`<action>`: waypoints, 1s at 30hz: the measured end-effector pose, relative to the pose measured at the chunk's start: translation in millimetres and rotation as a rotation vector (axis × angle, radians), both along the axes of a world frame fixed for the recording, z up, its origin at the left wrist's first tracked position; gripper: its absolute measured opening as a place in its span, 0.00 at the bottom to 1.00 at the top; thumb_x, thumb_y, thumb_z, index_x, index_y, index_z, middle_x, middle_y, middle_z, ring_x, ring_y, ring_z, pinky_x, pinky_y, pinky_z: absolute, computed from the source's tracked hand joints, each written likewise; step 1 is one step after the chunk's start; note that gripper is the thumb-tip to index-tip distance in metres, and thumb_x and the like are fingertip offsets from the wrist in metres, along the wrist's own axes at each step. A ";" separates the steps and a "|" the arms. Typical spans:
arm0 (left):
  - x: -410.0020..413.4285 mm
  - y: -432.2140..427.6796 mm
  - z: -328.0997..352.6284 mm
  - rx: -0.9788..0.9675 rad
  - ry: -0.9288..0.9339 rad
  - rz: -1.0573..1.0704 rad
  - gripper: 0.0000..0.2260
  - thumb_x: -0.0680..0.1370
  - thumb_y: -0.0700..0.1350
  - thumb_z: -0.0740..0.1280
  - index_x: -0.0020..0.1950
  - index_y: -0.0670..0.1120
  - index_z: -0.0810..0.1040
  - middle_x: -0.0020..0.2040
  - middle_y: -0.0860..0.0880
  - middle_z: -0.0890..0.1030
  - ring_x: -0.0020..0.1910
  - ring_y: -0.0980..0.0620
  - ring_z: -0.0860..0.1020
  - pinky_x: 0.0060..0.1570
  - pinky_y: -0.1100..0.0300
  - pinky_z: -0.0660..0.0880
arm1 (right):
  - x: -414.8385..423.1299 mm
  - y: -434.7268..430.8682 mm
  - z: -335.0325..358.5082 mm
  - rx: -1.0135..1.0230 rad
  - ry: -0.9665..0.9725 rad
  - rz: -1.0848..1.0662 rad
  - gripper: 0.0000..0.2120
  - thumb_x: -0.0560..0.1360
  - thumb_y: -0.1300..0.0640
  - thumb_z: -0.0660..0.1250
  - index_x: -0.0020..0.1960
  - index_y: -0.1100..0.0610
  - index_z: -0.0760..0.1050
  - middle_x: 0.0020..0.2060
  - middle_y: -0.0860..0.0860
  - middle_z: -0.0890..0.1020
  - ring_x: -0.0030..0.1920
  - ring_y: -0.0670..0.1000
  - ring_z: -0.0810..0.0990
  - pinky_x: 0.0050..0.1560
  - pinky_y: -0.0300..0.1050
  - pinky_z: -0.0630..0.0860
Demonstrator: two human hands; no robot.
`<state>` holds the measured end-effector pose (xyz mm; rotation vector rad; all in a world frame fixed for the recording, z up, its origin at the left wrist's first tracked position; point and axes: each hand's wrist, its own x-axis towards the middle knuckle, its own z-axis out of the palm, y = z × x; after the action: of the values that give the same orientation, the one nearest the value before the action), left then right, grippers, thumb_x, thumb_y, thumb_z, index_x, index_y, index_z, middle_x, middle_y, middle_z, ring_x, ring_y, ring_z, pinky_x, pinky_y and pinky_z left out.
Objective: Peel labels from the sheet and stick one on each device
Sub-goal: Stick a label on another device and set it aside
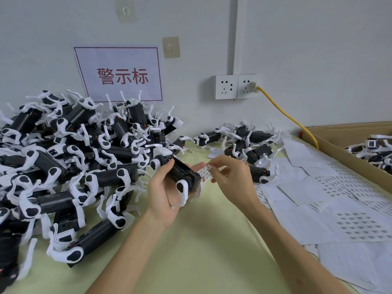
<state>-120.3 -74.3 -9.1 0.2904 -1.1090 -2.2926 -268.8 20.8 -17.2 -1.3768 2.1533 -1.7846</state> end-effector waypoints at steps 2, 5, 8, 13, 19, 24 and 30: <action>0.1 1.0 -0.5 0.002 -0.002 -0.001 0.18 0.76 0.55 0.65 0.56 0.41 0.74 0.64 0.32 0.80 0.61 0.35 0.76 0.54 0.47 0.73 | 1.9 0.5 1.1 -0.005 -0.045 0.016 0.09 0.78 0.62 0.70 0.42 0.51 0.82 0.37 0.44 0.84 0.31 0.48 0.83 0.31 0.31 0.68; -0.1 0.9 -0.3 0.003 0.019 0.009 0.17 0.77 0.54 0.65 0.55 0.41 0.74 0.65 0.31 0.79 0.57 0.36 0.80 0.50 0.48 0.79 | 3.5 1.4 3.3 0.023 -0.081 0.035 0.07 0.78 0.63 0.68 0.43 0.55 0.82 0.36 0.48 0.84 0.31 0.48 0.84 0.30 0.38 0.73; 0.2 0.8 -0.3 -0.001 0.001 0.016 0.17 0.77 0.54 0.64 0.47 0.39 0.78 0.65 0.32 0.80 0.50 0.40 0.82 0.54 0.48 0.74 | 4.1 1.7 4.2 0.039 -0.095 0.038 0.07 0.78 0.63 0.67 0.44 0.56 0.82 0.35 0.49 0.85 0.31 0.48 0.84 0.32 0.42 0.76; -1.1 1.8 0.9 0.078 -0.020 -0.019 0.17 0.75 0.53 0.67 0.48 0.38 0.77 0.65 0.29 0.78 0.55 0.37 0.73 0.43 0.51 0.78 | 5.1 1.4 2.1 -0.015 -0.069 0.007 0.08 0.79 0.62 0.68 0.43 0.52 0.82 0.34 0.45 0.83 0.30 0.50 0.83 0.28 0.32 0.67; -0.8 0.9 -0.8 0.113 0.045 -0.079 0.16 0.76 0.52 0.68 0.48 0.38 0.77 0.61 0.28 0.80 0.56 0.35 0.83 0.50 0.48 0.81 | 4.0 -0.2 -1.9 -0.004 0.084 -0.058 0.09 0.79 0.61 0.69 0.43 0.49 0.80 0.32 0.37 0.82 0.31 0.52 0.80 0.32 0.46 0.77; -1.6 -1.7 -3.8 0.069 0.084 -0.094 0.16 0.73 0.53 0.71 0.42 0.38 0.82 0.51 0.33 0.84 0.60 0.34 0.82 0.52 0.48 0.80 | 0.9 -1.9 -5.8 0.009 0.122 -0.082 0.12 0.79 0.59 0.69 0.42 0.43 0.77 0.35 0.42 0.82 0.31 0.46 0.78 0.34 0.41 0.72; -1.9 -4.3 -5.3 0.092 0.067 -0.077 0.20 0.75 0.55 0.69 0.41 0.36 0.78 0.50 0.29 0.82 0.61 0.32 0.80 0.64 0.44 0.72 | -0.1 -2.9 -8.0 -0.004 0.197 -0.095 0.07 0.78 0.59 0.70 0.44 0.48 0.81 0.35 0.40 0.81 0.31 0.44 0.75 0.35 0.39 0.70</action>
<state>-122.2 -78.6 -14.4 0.2080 -0.9998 -2.4076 -268.9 17.9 -25.2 -1.5353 2.3504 -1.7519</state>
